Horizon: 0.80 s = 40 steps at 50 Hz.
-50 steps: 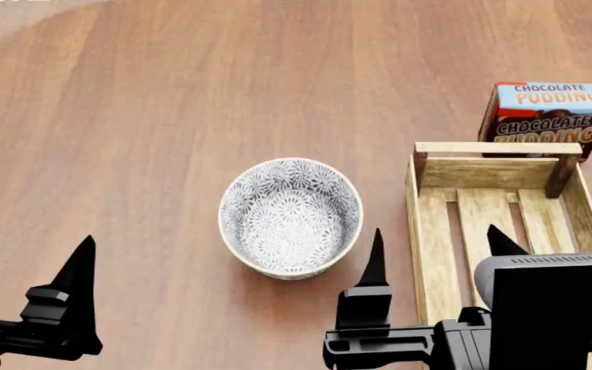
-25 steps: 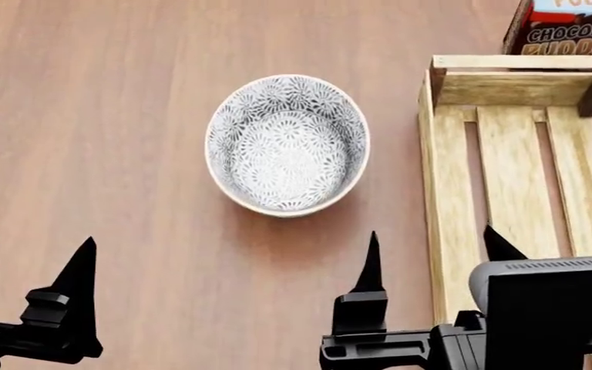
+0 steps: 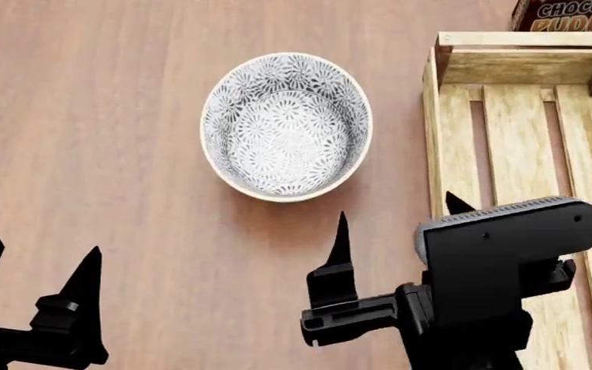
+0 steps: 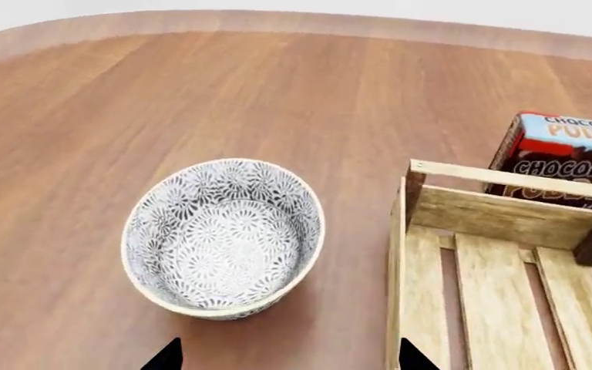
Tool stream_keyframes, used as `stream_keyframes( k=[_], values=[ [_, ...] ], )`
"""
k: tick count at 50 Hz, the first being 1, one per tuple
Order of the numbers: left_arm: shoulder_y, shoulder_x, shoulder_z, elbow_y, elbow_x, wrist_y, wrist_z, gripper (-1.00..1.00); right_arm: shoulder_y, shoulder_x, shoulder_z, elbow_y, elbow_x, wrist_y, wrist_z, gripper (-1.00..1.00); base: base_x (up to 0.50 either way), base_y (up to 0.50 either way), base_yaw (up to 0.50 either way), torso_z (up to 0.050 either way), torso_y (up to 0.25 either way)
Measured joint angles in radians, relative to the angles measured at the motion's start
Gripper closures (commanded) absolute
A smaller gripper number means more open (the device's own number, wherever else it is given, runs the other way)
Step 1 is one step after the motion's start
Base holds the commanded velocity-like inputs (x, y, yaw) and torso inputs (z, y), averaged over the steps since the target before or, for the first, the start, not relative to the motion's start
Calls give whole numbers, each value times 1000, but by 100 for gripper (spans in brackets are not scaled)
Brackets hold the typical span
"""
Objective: Pick up the bowl on the left and put it in the tray.
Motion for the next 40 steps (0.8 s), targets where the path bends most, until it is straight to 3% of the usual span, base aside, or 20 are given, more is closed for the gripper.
stream_keyframes(
  k=[23, 40],
  values=[
    [5, -13, 33, -17, 17, 21, 3, -100, 371, 97, -526, 263, -295, -107, -359, -100, 0, 0, 0, 0, 0],
    [23, -22, 48, -18, 14, 40, 16, -100, 486, 79, -765, 523, -468, -258, -507, -100, 0, 0, 0, 0, 0]
  ],
)
